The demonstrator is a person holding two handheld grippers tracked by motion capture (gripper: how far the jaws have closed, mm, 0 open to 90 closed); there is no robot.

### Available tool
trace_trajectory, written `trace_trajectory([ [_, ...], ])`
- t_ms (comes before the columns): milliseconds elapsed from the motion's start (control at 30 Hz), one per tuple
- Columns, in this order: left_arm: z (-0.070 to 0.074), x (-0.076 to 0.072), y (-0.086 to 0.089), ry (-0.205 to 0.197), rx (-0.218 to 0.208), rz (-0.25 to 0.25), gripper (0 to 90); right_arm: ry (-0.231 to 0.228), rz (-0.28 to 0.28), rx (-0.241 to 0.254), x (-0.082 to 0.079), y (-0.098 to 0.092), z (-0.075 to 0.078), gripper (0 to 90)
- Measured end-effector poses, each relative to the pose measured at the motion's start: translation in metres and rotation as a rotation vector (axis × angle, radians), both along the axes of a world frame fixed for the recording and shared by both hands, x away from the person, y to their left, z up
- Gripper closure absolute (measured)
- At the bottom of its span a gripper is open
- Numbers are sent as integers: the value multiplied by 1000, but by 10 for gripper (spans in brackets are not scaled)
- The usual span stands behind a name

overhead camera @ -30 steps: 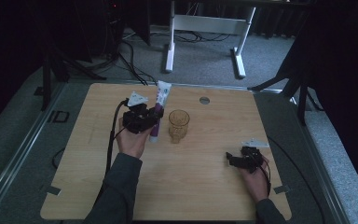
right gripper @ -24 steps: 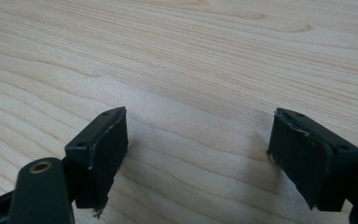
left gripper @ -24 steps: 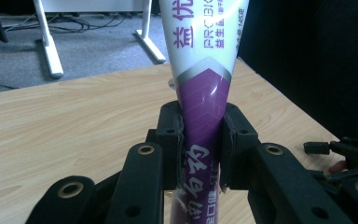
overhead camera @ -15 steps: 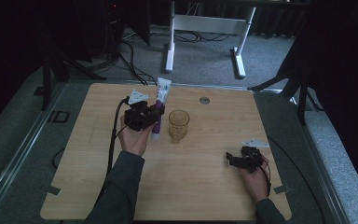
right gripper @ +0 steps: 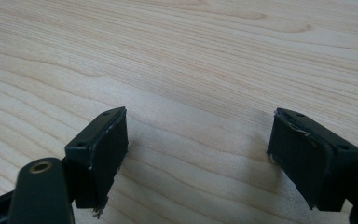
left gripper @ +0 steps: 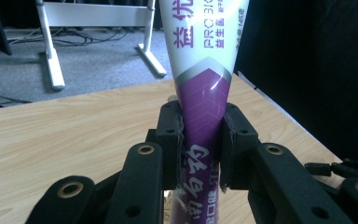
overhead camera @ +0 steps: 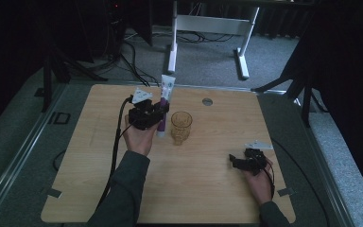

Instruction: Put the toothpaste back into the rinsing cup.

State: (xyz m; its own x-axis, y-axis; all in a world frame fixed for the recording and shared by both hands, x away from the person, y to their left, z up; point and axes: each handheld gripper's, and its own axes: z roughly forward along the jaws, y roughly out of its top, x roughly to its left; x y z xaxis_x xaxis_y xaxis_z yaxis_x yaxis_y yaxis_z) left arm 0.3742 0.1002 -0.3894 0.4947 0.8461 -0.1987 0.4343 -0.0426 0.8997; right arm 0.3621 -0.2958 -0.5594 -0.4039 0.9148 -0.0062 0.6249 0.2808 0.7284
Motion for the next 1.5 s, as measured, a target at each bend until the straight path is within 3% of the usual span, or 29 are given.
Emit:
trace_trajectory([
  [867, -9, 14, -14, -12, 0, 21, 725, 0, 0, 0, 0, 0, 0, 195],
  [1500, -13, 22, -19, -38, -39, 34, 725, 1, 0, 0, 0, 0, 0, 195],
])
